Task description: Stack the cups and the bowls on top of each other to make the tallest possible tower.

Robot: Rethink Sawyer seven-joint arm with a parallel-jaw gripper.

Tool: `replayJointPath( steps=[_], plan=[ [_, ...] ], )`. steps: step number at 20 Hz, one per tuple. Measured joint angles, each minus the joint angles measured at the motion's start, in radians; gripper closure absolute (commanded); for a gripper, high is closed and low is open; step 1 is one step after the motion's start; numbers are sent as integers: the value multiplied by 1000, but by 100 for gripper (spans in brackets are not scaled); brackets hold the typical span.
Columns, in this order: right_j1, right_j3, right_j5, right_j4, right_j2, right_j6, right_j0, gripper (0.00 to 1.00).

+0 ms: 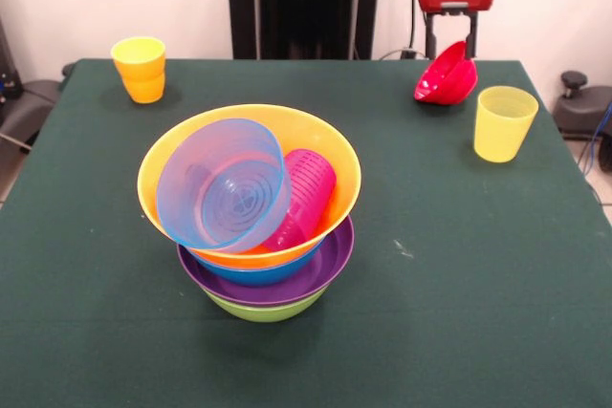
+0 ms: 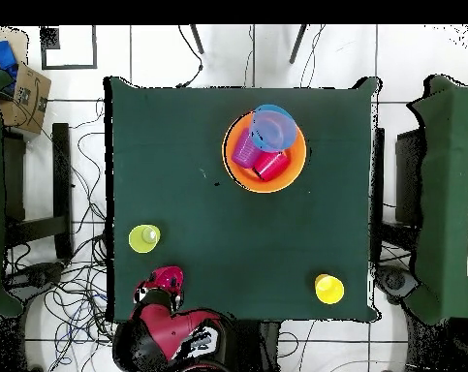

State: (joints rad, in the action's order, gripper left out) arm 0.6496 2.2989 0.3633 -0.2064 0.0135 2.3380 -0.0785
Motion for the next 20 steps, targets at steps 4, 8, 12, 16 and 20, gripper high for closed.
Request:
replayJointPath(
  steps=[4, 8, 12, 16, 20],
  plan=[
    [8, 0, 0, 11, 1, 0, -9, 0],
    [-6, -12, 1, 38, 11, 0, -31, 0],
    [-43, -42, 19, 54, 23, 0, -55, 0],
    [-99, -79, 60, 57, 32, 0, -63, 0],
    [-174, -126, 119, 58, 38, 0, -62, 0]
  ],
)
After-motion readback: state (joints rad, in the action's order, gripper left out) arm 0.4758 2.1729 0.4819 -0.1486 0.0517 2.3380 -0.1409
